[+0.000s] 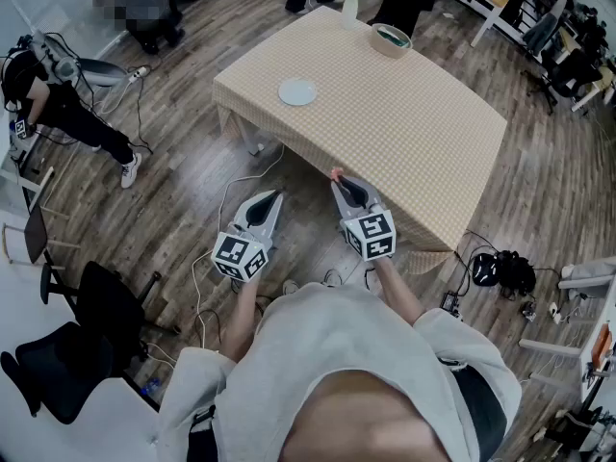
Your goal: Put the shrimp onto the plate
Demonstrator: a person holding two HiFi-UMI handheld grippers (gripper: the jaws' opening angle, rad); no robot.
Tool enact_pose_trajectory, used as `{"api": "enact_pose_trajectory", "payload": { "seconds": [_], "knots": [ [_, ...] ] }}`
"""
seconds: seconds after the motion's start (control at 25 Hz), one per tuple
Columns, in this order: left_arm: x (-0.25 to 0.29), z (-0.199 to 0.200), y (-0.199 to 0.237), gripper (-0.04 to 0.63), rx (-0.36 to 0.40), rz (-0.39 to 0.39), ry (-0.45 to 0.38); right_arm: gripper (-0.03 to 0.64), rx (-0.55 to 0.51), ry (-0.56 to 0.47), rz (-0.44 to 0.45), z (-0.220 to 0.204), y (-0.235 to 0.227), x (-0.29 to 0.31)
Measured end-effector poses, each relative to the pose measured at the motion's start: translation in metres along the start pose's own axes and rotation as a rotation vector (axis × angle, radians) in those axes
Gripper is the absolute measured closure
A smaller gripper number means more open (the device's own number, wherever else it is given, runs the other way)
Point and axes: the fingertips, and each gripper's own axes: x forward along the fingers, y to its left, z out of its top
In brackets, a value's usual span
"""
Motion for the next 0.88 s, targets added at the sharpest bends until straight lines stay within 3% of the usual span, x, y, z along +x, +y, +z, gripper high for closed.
{"api": "enact_pose_trajectory", "payload": {
  "seconds": [0.88],
  "knots": [
    [0.024, 0.005, -0.012, 0.586, 0.012, 0.036, -0.001, 0.563, 0.01, -0.032, 0.084, 0.007, -0.022, 0.001]
  ]
}}
